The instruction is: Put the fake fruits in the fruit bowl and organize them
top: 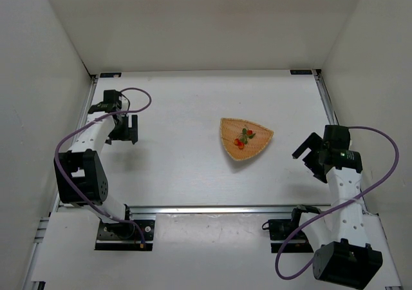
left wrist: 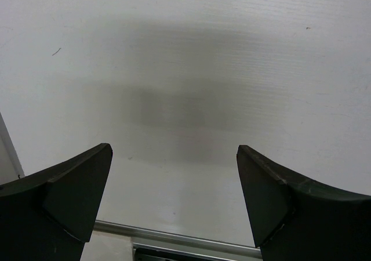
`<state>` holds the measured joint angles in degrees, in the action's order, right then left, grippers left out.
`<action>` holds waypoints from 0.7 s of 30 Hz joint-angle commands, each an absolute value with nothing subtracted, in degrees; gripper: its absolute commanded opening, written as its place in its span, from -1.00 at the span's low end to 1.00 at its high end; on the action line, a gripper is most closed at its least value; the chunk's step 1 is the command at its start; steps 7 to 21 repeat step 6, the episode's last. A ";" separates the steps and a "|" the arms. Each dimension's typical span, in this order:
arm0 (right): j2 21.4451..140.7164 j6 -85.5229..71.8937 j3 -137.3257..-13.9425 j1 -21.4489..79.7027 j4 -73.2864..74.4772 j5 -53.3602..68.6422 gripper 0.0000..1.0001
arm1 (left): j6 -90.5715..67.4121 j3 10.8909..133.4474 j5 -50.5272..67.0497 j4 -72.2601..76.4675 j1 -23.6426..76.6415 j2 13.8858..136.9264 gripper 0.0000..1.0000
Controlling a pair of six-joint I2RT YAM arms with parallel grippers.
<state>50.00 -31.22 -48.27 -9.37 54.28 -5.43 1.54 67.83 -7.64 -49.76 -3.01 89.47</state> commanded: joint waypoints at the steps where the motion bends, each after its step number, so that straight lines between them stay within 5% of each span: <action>1: 50.10 -30.41 -47.11 -9.67 54.58 -5.02 1.00 | 1.14 67.24 -6.77 -49.66 -3.08 86.66 1.00; 21: 49.31 -30.93 -45.89 -9.67 53.17 -2.47 1.00 | 1.14 67.24 -7.29 -49.66 -3.08 86.66 1.00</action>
